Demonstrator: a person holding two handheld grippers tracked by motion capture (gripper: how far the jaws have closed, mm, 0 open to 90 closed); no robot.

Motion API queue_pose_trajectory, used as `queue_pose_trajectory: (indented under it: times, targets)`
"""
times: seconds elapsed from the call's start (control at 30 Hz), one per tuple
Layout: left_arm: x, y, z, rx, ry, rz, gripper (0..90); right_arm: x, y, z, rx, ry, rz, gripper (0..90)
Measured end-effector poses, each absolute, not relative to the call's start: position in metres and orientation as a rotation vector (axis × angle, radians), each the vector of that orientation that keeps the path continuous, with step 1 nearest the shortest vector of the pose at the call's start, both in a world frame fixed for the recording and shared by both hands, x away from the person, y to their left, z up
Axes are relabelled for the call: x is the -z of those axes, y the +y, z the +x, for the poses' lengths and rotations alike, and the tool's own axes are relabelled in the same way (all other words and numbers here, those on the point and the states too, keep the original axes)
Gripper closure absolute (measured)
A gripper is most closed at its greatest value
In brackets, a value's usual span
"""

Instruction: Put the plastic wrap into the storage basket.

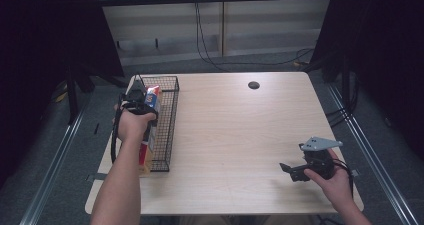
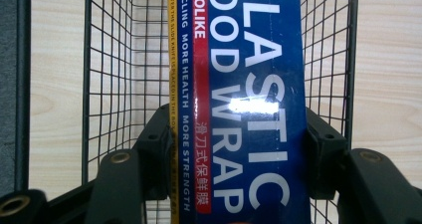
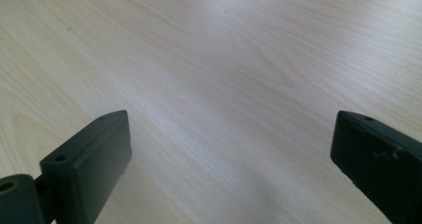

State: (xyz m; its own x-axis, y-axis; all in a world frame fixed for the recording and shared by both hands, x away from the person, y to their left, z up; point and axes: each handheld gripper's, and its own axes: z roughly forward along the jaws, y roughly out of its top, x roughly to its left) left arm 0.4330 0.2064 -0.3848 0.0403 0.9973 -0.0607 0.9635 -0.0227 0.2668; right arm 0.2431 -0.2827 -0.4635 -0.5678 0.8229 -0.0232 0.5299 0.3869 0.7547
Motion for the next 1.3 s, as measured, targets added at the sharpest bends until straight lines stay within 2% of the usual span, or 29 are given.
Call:
queue_pose_trajectory:
  times: [1.3]
  targets:
    - [0.399,0.204,0.440,-0.203,2.024,2.107,42.9,0.464,-0.277,0.244,-1.021,2.268,1.171,2.4]
